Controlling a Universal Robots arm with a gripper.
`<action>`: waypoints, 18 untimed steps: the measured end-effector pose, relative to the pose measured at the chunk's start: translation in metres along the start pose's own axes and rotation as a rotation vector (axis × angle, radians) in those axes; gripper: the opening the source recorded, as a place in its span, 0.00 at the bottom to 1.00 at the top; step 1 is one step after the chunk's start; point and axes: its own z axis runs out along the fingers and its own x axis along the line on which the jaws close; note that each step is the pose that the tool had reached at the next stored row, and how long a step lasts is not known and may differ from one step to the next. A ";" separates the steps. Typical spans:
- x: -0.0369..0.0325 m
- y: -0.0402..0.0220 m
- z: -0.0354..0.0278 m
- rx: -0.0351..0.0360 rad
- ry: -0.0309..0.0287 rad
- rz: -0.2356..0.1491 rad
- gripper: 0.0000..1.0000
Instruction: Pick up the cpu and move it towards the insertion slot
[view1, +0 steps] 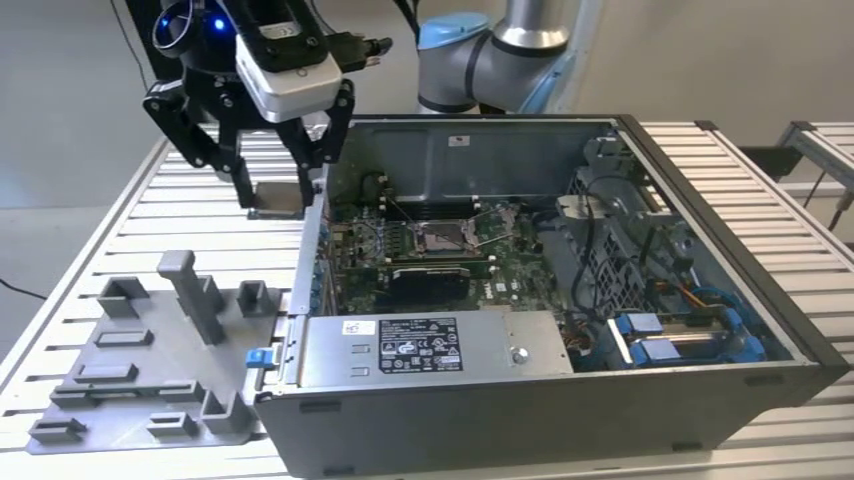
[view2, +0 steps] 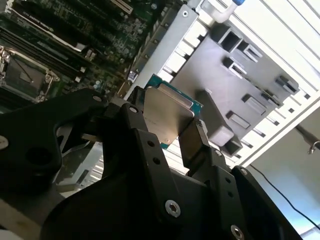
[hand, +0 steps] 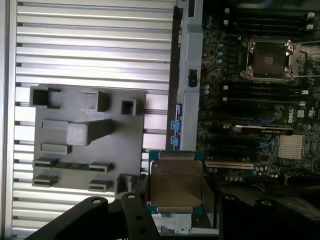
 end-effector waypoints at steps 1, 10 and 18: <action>-0.0025 0.0000 0.0004 -0.0007 -0.0004 -0.001 0.00; -0.0396 0.0031 0.0035 -0.0082 -0.0005 -0.001 0.00; -0.0580 0.0181 0.0144 -0.0082 -0.0023 -0.001 0.00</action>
